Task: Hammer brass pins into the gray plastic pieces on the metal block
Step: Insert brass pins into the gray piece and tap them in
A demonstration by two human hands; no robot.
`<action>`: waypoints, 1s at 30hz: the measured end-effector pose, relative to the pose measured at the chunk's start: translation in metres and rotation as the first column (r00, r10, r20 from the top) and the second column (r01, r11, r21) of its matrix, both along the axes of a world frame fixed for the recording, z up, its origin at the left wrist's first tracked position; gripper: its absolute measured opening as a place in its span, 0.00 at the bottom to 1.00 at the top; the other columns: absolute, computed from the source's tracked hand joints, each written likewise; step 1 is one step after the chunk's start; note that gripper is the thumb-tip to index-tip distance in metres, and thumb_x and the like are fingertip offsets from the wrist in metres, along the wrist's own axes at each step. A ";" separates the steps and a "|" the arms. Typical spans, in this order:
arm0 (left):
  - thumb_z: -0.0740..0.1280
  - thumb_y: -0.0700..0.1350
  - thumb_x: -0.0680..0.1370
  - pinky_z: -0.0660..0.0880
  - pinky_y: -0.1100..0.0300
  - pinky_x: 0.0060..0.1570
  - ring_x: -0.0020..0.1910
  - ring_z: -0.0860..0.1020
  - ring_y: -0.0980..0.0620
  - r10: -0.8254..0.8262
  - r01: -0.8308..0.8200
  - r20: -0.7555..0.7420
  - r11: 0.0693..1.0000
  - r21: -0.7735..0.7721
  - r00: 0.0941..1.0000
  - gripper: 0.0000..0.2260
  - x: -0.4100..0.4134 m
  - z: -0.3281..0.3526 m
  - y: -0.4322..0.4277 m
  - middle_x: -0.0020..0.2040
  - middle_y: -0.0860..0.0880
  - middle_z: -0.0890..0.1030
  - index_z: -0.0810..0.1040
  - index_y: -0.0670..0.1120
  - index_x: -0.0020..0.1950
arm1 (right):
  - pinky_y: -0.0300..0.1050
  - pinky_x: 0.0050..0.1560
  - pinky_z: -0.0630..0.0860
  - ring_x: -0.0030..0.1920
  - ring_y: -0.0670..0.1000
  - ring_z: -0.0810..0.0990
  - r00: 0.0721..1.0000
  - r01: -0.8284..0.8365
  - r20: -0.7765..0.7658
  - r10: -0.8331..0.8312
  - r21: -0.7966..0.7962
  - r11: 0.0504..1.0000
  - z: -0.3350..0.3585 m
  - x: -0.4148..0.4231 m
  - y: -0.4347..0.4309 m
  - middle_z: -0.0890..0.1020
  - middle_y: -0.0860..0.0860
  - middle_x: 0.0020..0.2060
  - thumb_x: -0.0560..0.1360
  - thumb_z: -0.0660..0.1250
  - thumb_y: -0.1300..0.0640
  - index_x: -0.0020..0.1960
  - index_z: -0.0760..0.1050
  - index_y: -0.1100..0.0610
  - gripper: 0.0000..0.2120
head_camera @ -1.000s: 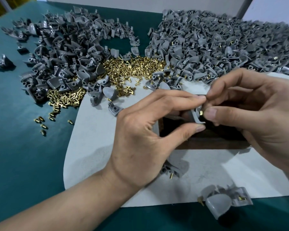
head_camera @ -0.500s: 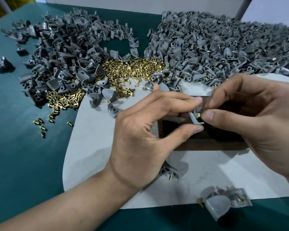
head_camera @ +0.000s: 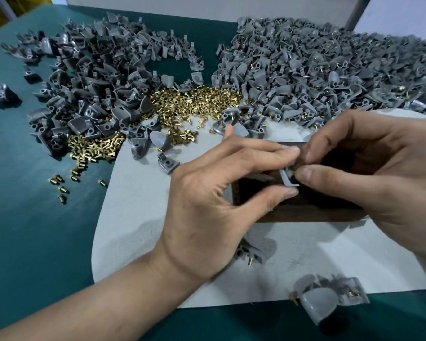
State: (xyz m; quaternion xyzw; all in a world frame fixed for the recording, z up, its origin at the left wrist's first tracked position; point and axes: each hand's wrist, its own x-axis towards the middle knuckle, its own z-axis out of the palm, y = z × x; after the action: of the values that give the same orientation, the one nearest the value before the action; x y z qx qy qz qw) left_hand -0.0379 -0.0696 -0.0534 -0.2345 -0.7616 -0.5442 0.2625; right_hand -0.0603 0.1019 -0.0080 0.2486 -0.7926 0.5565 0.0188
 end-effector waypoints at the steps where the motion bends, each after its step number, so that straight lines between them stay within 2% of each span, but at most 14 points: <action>1: 0.76 0.42 0.69 0.68 0.49 0.69 0.52 0.80 0.60 0.003 -0.003 -0.001 1.000 -0.006 1.000 0.16 0.000 0.000 0.000 0.52 0.52 0.81 0.78 0.44 0.55 | 0.45 0.38 0.78 0.38 0.59 0.81 1.000 0.000 0.008 0.000 -0.008 1.000 0.000 0.000 0.000 0.83 0.55 0.38 0.63 0.74 0.50 0.38 0.79 0.50 0.07; 8: 0.76 0.42 0.69 0.67 0.50 0.71 0.51 0.80 0.61 0.002 -0.002 0.001 1.000 -0.003 1.000 0.15 0.000 -0.001 0.000 0.51 0.53 0.81 0.78 0.44 0.54 | 0.41 0.38 0.77 0.37 0.58 0.81 1.000 -0.024 0.006 0.024 -0.034 0.999 -0.003 0.000 0.001 0.83 0.54 0.37 0.64 0.75 0.51 0.38 0.79 0.50 0.06; 12: 0.75 0.42 0.69 0.66 0.53 0.71 0.52 0.80 0.61 0.005 -0.005 0.004 1.000 -0.013 1.000 0.15 0.000 0.000 0.001 0.51 0.54 0.80 0.79 0.44 0.54 | 0.36 0.38 0.77 0.36 0.47 0.81 0.997 -0.070 0.041 0.073 -0.053 0.996 -0.004 -0.004 0.005 0.84 0.49 0.36 0.65 0.75 0.52 0.39 0.79 0.49 0.06; 14: 0.76 0.42 0.69 0.67 0.52 0.71 0.52 0.80 0.61 0.003 -0.003 -0.001 1.000 -0.017 1.000 0.15 0.001 0.001 0.001 0.51 0.54 0.80 0.79 0.44 0.54 | 0.35 0.38 0.76 0.36 0.45 0.80 0.989 -0.109 0.095 0.116 -0.080 0.991 -0.004 -0.008 0.006 0.83 0.48 0.35 0.64 0.76 0.49 0.40 0.80 0.50 0.09; 17: 0.76 0.42 0.69 0.72 0.47 0.66 0.52 0.80 0.60 0.012 -0.012 -0.011 1.000 -0.024 1.000 0.15 0.002 0.001 0.001 0.51 0.52 0.81 0.78 0.43 0.54 | 0.34 0.38 0.75 0.34 0.45 0.79 0.974 -0.140 0.157 0.161 -0.134 0.981 -0.005 -0.012 0.009 0.82 0.49 0.33 0.64 0.75 0.44 0.42 0.80 0.52 0.13; 20: 0.76 0.41 0.70 0.76 0.47 0.61 0.52 0.81 0.58 0.016 -0.016 -0.010 1.000 -0.024 1.000 0.15 0.002 0.001 0.000 0.51 0.50 0.81 0.78 0.43 0.54 | 0.35 0.39 0.75 0.35 0.47 0.79 0.965 -0.160 0.179 0.192 -0.179 0.971 -0.007 -0.014 0.010 0.82 0.52 0.34 0.64 0.74 0.45 0.42 0.80 0.52 0.13; 24: 0.76 0.42 0.70 0.77 0.43 0.57 0.52 0.81 0.57 0.027 -0.027 0.002 0.999 -0.034 1.000 0.15 0.003 0.002 0.001 0.52 0.51 0.81 0.78 0.44 0.55 | 0.35 0.38 0.75 0.36 0.49 0.79 0.958 -0.148 0.205 0.198 -0.238 0.960 -0.006 -0.014 0.011 0.83 0.53 0.34 0.63 0.74 0.45 0.45 0.80 0.53 0.15; 28: 0.75 0.43 0.70 0.75 0.48 0.62 0.49 0.81 0.58 0.068 -0.068 0.007 0.996 -0.061 0.998 0.14 0.002 0.001 0.000 0.51 0.49 0.82 0.80 0.43 0.53 | 0.33 0.35 0.72 0.34 0.48 0.76 0.971 -0.133 0.179 0.160 -0.153 0.979 -0.005 -0.014 0.010 0.82 0.50 0.32 0.64 0.73 0.42 0.45 0.81 0.54 0.17; 30: 0.76 0.44 0.69 0.72 0.55 0.65 0.49 0.81 0.59 0.089 -0.089 0.001 0.993 -0.081 0.996 0.14 0.002 0.001 0.000 0.50 0.49 0.82 0.80 0.43 0.53 | 0.31 0.33 0.71 0.33 0.46 0.76 0.976 -0.136 0.156 0.153 -0.115 0.984 -0.005 -0.013 0.008 0.82 0.49 0.31 0.65 0.73 0.42 0.44 0.81 0.53 0.16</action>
State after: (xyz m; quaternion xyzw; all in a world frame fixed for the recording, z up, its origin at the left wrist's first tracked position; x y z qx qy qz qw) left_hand -0.0360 -0.0700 -0.0521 -0.2095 -0.7933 -0.5013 0.2749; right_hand -0.0734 0.1104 -0.0130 0.2574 -0.7413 0.6154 -0.0744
